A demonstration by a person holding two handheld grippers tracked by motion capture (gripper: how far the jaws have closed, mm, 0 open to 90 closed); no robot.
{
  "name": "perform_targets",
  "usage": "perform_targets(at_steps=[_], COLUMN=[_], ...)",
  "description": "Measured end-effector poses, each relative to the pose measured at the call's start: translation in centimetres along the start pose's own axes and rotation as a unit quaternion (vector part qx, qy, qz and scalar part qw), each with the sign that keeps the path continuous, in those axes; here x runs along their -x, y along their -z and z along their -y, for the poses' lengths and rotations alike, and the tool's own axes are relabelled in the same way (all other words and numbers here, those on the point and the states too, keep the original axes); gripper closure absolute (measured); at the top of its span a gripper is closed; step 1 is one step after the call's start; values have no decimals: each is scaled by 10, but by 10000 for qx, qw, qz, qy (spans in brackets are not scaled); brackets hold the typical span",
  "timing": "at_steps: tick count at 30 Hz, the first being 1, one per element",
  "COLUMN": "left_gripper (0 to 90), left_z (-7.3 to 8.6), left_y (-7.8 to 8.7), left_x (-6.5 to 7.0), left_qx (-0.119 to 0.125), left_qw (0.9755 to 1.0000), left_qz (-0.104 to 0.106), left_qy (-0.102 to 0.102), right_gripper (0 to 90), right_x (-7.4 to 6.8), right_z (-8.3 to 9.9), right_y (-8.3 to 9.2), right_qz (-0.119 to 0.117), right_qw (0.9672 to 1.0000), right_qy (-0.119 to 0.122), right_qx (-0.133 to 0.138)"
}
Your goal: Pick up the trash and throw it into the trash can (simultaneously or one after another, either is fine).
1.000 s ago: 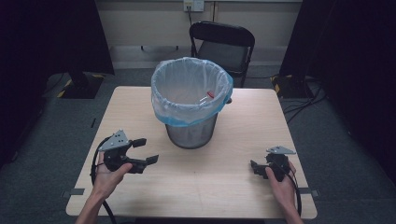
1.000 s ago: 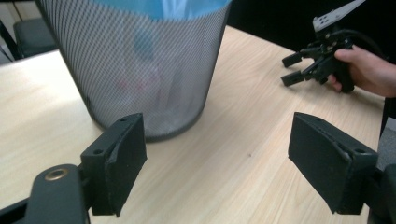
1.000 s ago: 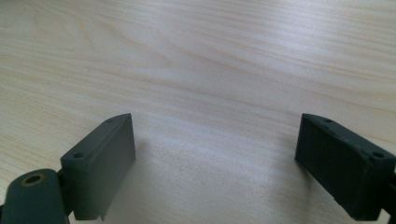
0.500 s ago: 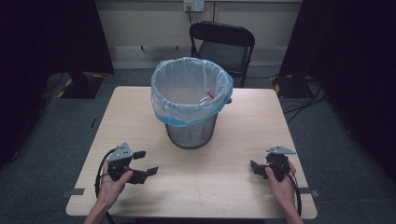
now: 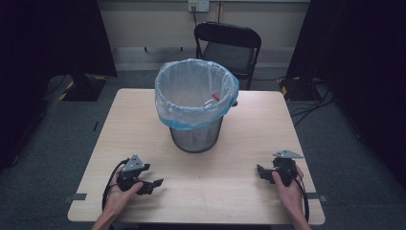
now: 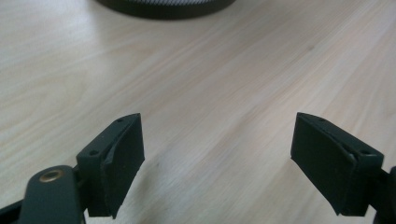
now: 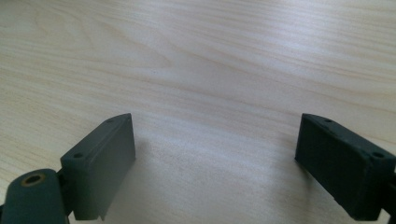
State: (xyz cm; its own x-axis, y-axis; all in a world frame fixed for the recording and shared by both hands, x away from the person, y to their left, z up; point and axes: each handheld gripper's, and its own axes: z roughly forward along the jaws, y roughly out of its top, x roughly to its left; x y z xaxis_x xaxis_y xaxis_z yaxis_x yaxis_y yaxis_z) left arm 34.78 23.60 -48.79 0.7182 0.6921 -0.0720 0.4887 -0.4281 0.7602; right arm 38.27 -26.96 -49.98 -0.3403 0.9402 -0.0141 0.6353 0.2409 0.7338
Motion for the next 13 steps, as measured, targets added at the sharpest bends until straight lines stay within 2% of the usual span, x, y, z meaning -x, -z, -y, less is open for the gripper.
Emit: perform_targets(at_steps=[4,5,8,13], left_gripper=[172,173,154,149], left_z=[3,4,7,7], left_y=[-9,-11,-12,-12], left_x=[6,7,8,9], left_qx=[-293,-328,-190,-184], left_qw=[9991,9989,9992,9992], left_qz=[-184,-192,-249,-280], left_qy=[-255,-268,-258,-227], right_gripper=[110,110,110,110], right_x=[0,0,0,0], right_z=[0,0,0,0], right_y=[0,0,0,0], right_qz=[0,0,0,0], right_qw=[10000,10000,10000,10000], right_qy=[1,0,2,1], right_qx=[0,1,0,1])
